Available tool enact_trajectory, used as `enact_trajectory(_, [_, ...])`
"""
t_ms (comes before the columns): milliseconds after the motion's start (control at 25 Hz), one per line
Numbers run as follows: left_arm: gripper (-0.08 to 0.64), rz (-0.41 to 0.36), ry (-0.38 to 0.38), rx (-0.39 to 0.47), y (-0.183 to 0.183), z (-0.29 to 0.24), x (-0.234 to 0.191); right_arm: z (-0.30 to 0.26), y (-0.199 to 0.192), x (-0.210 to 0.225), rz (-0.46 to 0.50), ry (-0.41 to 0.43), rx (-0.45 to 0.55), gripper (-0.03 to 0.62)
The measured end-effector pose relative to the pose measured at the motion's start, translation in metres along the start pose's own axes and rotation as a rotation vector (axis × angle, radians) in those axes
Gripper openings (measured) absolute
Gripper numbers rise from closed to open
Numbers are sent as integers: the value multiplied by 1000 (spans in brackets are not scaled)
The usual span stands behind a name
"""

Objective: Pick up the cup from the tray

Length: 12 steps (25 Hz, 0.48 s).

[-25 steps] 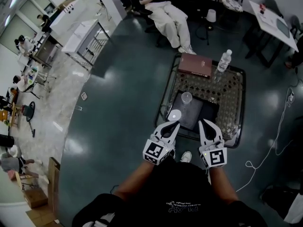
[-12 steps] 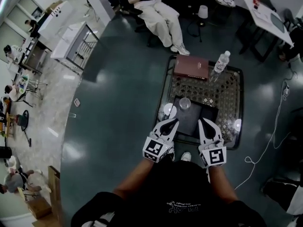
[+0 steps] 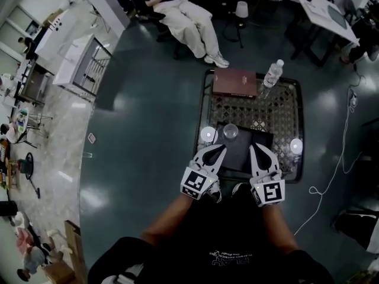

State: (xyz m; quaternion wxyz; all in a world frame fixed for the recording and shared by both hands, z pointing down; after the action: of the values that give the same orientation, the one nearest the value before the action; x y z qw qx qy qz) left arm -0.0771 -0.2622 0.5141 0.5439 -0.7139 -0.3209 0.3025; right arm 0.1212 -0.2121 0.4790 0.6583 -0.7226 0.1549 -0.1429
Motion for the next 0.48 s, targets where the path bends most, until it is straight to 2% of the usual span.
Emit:
enact_trajectory(280, [11,1,-18,-17,-6,-17,-3,-10,-6,15,-18,8,-29,8])
enact_trajectory(480, [11,8,5,-36,-11,-32,-6,-17,-13,29,-21,47,-48,8])
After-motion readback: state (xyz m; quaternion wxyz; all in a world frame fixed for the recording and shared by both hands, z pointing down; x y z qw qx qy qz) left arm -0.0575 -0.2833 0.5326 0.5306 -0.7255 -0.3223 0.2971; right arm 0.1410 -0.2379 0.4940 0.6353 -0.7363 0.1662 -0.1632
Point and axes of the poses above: the fingertips, and each gripper's own axes: z backward along the fingers, x to its right, y out of its top, the point moved 10 cm from there along z, backward along the fingers, and after that the axes turned 2 degrees about y, right-handed, at the moved point
